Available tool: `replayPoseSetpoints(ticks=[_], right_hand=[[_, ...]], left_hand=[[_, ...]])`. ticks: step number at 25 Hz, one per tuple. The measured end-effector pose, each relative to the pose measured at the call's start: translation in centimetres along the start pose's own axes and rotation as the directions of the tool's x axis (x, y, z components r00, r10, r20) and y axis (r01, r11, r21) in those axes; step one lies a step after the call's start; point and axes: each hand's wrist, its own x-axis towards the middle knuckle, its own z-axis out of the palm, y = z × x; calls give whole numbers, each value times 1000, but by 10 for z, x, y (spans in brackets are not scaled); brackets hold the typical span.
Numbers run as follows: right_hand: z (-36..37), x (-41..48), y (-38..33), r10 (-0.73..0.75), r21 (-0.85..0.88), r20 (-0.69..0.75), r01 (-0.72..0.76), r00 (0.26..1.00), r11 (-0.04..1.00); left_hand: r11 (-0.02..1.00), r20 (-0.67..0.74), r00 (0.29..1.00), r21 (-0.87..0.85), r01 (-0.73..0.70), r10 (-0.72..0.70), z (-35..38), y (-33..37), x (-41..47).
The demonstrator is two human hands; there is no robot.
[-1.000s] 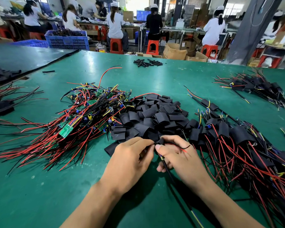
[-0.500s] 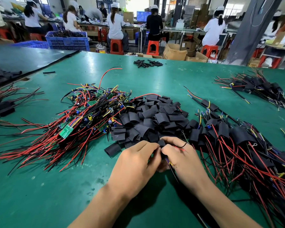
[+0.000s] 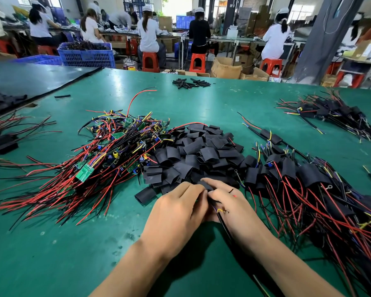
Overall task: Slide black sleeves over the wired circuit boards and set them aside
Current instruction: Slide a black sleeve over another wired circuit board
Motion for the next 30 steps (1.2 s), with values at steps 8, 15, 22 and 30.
replayPoseSetpoints(ticks=[8, 15, 22, 30], right_hand=[[-3, -5, -9, -137, -15, 63, 138, 989, 990], [-8, -2, -9, -386, -44, -279, 390, 879, 920], [-10, 0, -7, -366, -63, -308, 365, 878, 929], [-10, 1, -2, -335, -2, -109, 336, 936, 942]], left_hand=[[583, 189, 798, -592, 557, -571, -5, -2, 7], [152, 531, 718, -747, 648, -451, -10, 3, 10], [-133, 652, 692, -750, 648, -308, -15, -3, 13], [-148, 538, 648, -818, 556, -540, -15, -5, 17]])
